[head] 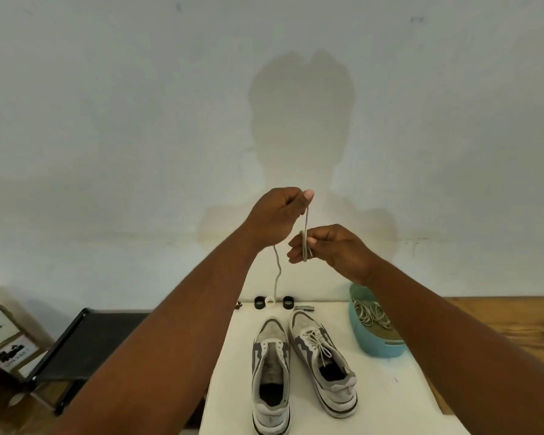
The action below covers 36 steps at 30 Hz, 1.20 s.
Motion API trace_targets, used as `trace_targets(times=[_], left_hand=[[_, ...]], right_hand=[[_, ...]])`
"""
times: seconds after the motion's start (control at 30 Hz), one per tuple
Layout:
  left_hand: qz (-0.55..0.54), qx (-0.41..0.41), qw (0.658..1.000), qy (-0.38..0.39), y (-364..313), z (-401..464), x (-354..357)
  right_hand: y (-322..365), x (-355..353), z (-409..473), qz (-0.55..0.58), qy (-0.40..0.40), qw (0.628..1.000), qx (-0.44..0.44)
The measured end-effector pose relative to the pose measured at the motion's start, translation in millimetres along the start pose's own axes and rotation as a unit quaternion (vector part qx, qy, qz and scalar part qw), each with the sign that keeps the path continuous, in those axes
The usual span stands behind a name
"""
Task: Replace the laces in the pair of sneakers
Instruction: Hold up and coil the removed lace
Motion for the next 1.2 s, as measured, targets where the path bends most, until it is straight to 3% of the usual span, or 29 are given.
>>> trace_targets(times=[0.1, 0.23, 0.4, 0.5, 0.57, 0.67, 0.73, 0.83, 0.9, 0.97, 1.07, 1.2], left_hand=[[-0.017, -0.053, 0.998, 0.009, 23.7, 0.7, 1.3], [-0.083, -0.148, 0.984, 0.054, 59.3, -22.1, 27.8], [0.001, -0.019, 0.998, 0.055, 32.1, -35.0, 34.7], [0.039, 0.046, 0.997, 0.049, 6.1, -26.7, 24.4], [0.045, 0.064, 0.996, 0.034, -6.8, -16.5, 15.3], [0.067, 0.022, 0.997, 0.03, -2.9, -1.6, 9.0], [0.019, -0.035, 0.998, 0.051, 14.8, -2.1, 12.2], [-0.093, -0.122, 0.986, 0.066, 43.8, -19.3, 27.3], [-0.105, -0.155, 0.982, 0.039, 58.1, -32.0, 32.8], [-0.079, -0.117, 0.989, 0.035, 55.8, -39.8, 38.9], [0.053, 0.009, 0.997, 0.059, 33.7, -47.0, 45.3], [0.075, 0.074, 0.994, 0.024, 7.4, -37.3, 27.8]], right_hand=[[19.8, 10.3, -6.2, 0.109, -0.001, 0.993, -0.038], [49.3, -9.3, 5.0, 0.132, -0.115, 0.98, -0.091], [46.6, -40.5, 18.3, -0.021, -0.188, 0.978, -0.093], [24.7, -41.0, 18.2, -0.131, -0.157, 0.977, -0.055], [7.2, -28.6, 10.6, -0.099, -0.114, 0.988, -0.025], [1.2, 1.3, -8.1, 0.025, -0.04, 0.999, -0.011], [13.7, 11.8, -13.6, 0.075, -0.028, 0.996, -0.035], [39.2, 0.8, -9.9, 0.091, -0.101, 0.987, -0.089], [50.6, -9.0, -4.0, 0.053, -0.145, 0.982, -0.111], [54.1, -22.3, 2.2, 0.031, -0.179, 0.976, -0.121], [47.1, -41.1, 8.2, 0.008, -0.216, 0.97, -0.109], [22.4, -28.1, 3.3, -0.076, -0.137, 0.986, -0.058]])
Point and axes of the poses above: each hand's wrist, its own z-axis towards the middle knuckle, its own x-axis out of the palm, y = z × x, the point moved 9 cm from there along z, towards the middle knuckle, and after that the axes turned 6 degrees about -y, right-handed, at the moved point
